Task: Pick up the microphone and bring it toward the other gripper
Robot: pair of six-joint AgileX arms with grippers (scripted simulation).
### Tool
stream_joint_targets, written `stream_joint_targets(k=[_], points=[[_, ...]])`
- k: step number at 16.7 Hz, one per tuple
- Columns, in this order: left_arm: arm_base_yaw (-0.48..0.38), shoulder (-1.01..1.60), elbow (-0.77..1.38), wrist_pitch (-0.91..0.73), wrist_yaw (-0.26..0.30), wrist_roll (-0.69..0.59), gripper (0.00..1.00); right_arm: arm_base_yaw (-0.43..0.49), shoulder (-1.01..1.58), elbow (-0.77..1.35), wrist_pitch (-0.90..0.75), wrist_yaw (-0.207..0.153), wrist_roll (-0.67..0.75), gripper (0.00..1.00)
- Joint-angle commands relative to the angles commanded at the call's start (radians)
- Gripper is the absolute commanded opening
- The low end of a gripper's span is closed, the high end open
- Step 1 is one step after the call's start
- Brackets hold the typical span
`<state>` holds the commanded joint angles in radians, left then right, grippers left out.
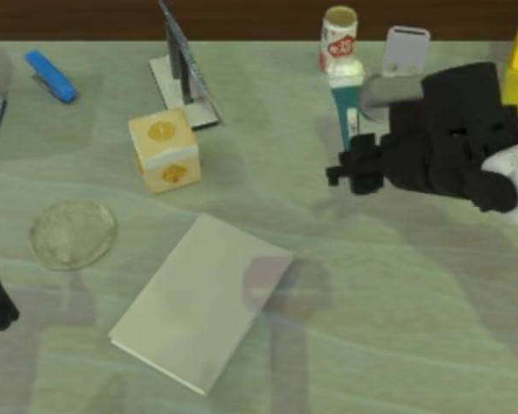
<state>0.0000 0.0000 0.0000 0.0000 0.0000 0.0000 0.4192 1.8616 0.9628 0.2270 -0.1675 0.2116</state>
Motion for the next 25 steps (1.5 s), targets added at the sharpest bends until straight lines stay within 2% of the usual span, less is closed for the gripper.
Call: stream_joint_targets(k=[4, 8, 10, 14, 16, 18, 23, 25], points=[[0.000, 0.000, 0.000, 0.000, 0.000, 0.000, 1.00, -0.004, -0.095, -0.105, 0.359, -0.098, -0.095, 0.00], [0.000, 0.000, 0.000, 0.000, 0.000, 0.000, 1.00, -0.008, -0.187, -0.174, 0.588, -0.169, -0.170, 0.00], [0.000, 0.000, 0.000, 0.000, 0.000, 0.000, 1.00, -0.010, -0.216, -0.190, 0.639, -0.188, -0.190, 0.00], [0.000, 0.000, 0.000, 0.000, 0.000, 0.000, 1.00, -0.010, -0.222, -0.193, 0.649, -0.191, -0.195, 0.00], [0.000, 0.000, 0.000, 0.000, 0.000, 0.000, 1.00, -0.003, -0.219, -0.189, 0.650, -0.187, -0.192, 0.00], [0.000, 0.000, 0.000, 0.000, 0.000, 0.000, 1.00, 0.028, -0.221, -0.198, 0.676, -0.158, -0.191, 0.00], [0.000, 0.000, 0.000, 0.000, 0.000, 0.000, 1.00, 0.169, -0.236, -0.241, 0.793, -0.021, -0.187, 0.00], [0.000, 0.000, 0.000, 0.000, 0.000, 0.000, 1.00, 0.204, -0.242, -0.252, 0.822, 0.013, -0.186, 0.00]])
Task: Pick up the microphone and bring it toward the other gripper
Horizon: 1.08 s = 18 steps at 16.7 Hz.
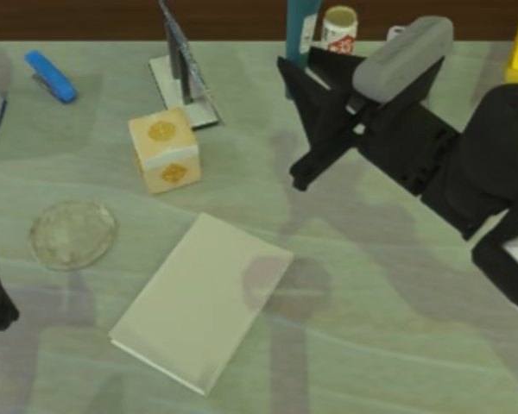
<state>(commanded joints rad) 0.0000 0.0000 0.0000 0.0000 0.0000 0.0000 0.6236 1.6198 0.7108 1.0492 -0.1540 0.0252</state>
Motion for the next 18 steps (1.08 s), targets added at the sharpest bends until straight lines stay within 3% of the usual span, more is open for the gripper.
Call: stream_joint_targets(k=[12, 15, 18], points=[[-0.006, 0.013, 0.009, 0.005, 0.011, 0.002, 1.00, 0.004, -0.001, -0.001, 0.003, 0.004, 0.000, 0.00], [-0.039, 0.111, 0.074, 0.040, 0.084, 0.013, 1.00, 0.004, -0.001, -0.001, 0.003, 0.004, 0.000, 0.00], [-0.090, 0.300, 0.189, 0.106, 0.200, 0.029, 1.00, 0.004, -0.001, -0.001, 0.003, 0.004, 0.000, 0.00]])
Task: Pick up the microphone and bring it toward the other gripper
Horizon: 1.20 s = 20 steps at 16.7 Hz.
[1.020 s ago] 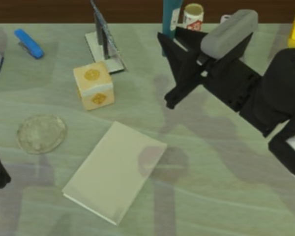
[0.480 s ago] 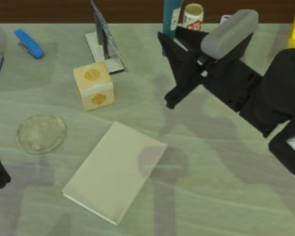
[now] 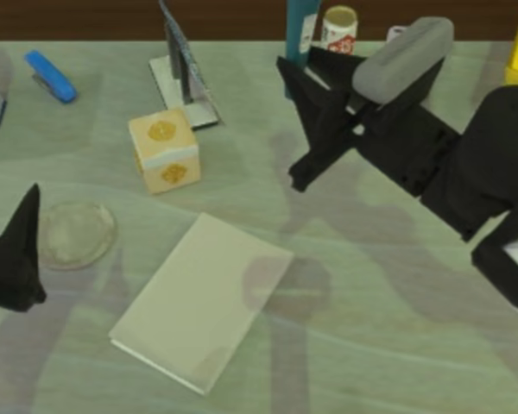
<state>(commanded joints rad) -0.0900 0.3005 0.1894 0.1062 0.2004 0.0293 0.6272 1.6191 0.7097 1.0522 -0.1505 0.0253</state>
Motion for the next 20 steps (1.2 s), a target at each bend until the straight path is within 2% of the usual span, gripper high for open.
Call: stream_joint_targets(k=[7, 11, 13, 15, 20], points=[[-0.140, 0.577, 0.350, 0.215, 0.319, 0.050, 1.00, 0.000, 0.000, 0.000, 0.000, 0.000, 0.000, 0.00], [-0.204, 0.822, 0.498, 0.303, 0.462, 0.073, 1.00, 0.000, 0.000, 0.000, 0.000, 0.000, 0.000, 0.00], [-0.224, 0.894, 0.538, 0.325, 0.507, 0.078, 1.00, 0.000, 0.000, 0.000, 0.000, 0.000, 0.000, 0.00], [-0.233, 0.928, 0.556, 0.334, 0.528, 0.079, 1.00, 0.000, 0.000, 0.000, 0.000, 0.000, 0.000, 0.00], [-0.231, 0.930, 0.555, 0.333, 0.526, 0.079, 1.00, 0.000, 0.000, 0.000, 0.000, 0.000, 0.000, 0.00]])
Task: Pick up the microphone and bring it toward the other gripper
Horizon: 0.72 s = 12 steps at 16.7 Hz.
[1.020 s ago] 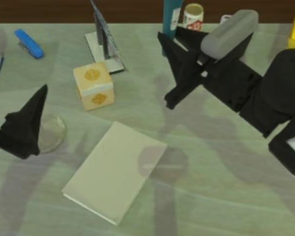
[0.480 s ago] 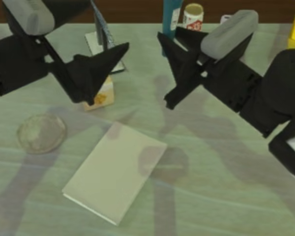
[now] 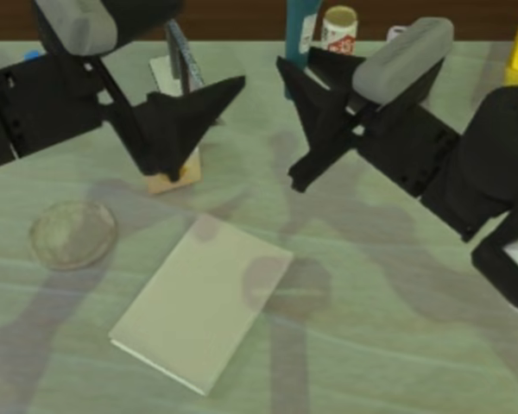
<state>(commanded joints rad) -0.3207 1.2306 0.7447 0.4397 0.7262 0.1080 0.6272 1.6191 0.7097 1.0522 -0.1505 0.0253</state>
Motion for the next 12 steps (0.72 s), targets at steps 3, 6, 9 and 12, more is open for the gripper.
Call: stream_joint_targets(k=[3, 6, 9, 12], points=[[-0.043, 0.070, 0.057, 0.019, -0.036, -0.001, 1.00, 0.000, 0.000, 0.000, 0.000, 0.000, 0.000, 0.00], [-0.115, 0.194, 0.151, 0.049, -0.105, -0.004, 1.00, 0.000, 0.000, 0.000, 0.000, 0.000, 0.000, 0.00], [-0.182, 0.301, 0.234, 0.075, -0.171, -0.007, 1.00, 0.000, 0.000, 0.000, 0.000, 0.000, 0.000, 0.00], [-0.207, 0.335, 0.263, 0.083, -0.195, -0.008, 1.00, 0.000, 0.000, 0.000, 0.000, 0.000, 0.000, 0.00]])
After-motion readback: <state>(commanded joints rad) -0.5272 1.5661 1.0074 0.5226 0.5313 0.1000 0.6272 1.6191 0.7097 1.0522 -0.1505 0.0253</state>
